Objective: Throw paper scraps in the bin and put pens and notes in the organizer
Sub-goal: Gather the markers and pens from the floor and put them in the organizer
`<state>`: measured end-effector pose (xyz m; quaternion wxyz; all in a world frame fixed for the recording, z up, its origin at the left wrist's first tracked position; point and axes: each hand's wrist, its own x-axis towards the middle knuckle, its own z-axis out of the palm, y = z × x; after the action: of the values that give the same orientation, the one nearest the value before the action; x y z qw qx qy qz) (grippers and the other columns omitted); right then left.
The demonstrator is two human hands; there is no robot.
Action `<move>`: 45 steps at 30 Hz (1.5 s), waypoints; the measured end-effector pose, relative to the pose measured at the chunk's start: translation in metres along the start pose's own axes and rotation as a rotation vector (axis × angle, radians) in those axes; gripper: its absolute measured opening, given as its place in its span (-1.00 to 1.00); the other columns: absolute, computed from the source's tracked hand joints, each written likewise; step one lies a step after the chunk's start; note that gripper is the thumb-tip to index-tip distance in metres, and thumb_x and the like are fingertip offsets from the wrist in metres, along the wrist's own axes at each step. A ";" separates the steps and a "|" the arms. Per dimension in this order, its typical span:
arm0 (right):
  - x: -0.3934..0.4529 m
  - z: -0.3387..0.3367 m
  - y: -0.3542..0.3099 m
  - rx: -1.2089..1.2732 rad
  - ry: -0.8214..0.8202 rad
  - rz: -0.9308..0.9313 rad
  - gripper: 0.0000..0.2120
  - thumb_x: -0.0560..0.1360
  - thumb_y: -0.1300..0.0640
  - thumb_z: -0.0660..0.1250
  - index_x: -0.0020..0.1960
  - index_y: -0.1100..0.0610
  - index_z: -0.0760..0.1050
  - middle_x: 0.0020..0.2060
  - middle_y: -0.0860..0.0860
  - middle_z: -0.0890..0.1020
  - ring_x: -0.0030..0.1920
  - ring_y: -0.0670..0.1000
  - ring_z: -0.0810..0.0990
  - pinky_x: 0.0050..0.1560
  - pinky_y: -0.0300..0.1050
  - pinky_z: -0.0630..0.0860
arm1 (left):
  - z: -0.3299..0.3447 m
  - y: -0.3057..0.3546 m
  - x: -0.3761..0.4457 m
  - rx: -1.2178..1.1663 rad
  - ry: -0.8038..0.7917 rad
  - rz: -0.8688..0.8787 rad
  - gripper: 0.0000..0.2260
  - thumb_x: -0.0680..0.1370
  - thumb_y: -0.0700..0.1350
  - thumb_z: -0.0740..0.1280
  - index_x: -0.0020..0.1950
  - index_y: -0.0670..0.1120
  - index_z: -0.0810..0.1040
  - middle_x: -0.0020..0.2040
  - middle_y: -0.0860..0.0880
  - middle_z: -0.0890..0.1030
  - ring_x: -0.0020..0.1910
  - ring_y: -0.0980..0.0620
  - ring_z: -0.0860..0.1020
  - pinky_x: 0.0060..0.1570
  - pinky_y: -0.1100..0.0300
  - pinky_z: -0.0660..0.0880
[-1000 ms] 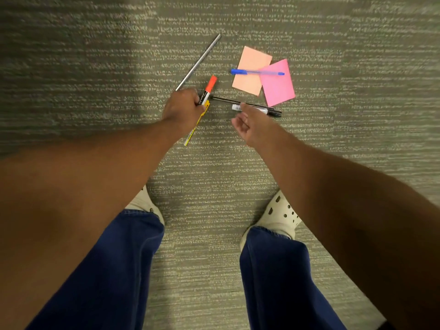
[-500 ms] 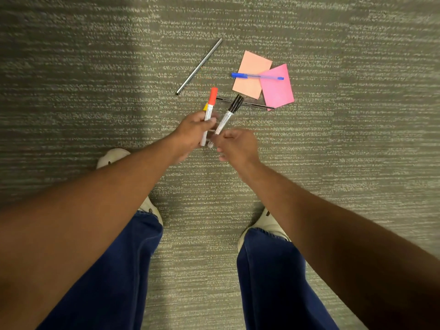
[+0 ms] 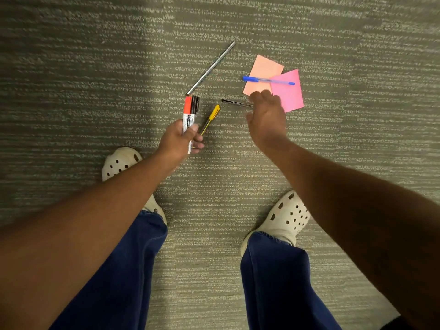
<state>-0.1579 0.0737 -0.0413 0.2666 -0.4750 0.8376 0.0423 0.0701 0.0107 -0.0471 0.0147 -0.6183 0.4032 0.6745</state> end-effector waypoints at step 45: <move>0.126 -0.052 -0.097 -0.599 -0.189 -0.828 -0.74 0.66 0.18 0.20 0.10 0.30 0.61 -0.02 0.22 0.64 0.03 0.27 0.65 0.07 0.14 0.62 | -0.081 0.008 -0.021 -0.246 0.111 0.056 -0.91 0.73 -0.10 0.28 0.13 -0.06 0.57 -0.05 -0.15 0.68 -0.17 0.01 0.71 -0.07 0.03 0.67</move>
<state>-0.1507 -0.0929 -0.0408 0.1881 -0.8160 0.5031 0.2139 0.1376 -0.0297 -0.0180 -0.1023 -0.6402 0.3346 0.6839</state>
